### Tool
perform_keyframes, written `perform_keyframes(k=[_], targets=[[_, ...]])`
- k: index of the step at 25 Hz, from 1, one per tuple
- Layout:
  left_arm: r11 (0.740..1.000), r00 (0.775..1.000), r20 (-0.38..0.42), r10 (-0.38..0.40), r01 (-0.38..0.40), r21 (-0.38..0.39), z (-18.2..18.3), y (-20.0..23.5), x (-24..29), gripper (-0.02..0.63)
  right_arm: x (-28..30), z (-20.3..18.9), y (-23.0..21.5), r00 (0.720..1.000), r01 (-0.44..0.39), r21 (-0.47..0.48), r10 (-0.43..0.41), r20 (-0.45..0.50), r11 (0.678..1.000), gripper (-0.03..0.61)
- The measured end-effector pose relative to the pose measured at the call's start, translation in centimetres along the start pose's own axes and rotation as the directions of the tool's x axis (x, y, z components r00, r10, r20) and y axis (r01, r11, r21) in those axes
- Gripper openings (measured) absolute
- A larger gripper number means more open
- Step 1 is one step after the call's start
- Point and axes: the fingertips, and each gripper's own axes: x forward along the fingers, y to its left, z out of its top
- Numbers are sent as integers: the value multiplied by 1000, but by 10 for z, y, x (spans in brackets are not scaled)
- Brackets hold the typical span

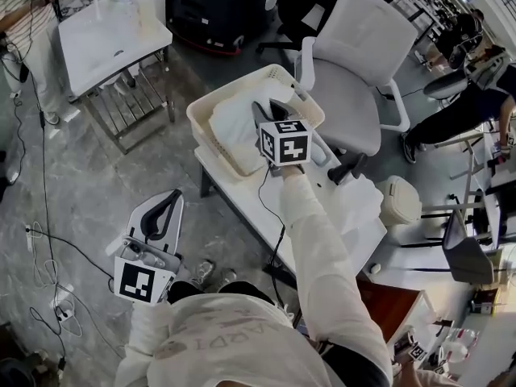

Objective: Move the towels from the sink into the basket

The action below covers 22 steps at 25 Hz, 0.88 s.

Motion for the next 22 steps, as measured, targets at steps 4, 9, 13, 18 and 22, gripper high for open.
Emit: perform_keyframes(k=[4, 9, 13, 18, 22], targets=[[999, 999, -15, 30, -30, -31, -8, 10, -5, 5, 18, -18, 8, 997, -9, -54, 5, -83, 998, 107], [999, 999, -8, 36, -36, -21, -10, 17, -7, 5, 19, -5, 5, 999, 29, -55, -31, -32, 998, 71], [1000, 1000, -2, 21, -21, -13, -9, 15, -6, 5, 13, -8, 8, 999, 20, -61, -23, -46, 998, 71], [1000, 1000, 3, -6, 6, -14, -6, 10, -2, 5, -3, -12, 14, 999, -14, -28, 13, -40, 1000, 9], [1000, 1000, 8, -28, 29, -11, -7, 3, 3, 5, -18, -13, 17, 1000, -16, -20, 16, -22, 1000, 9]])
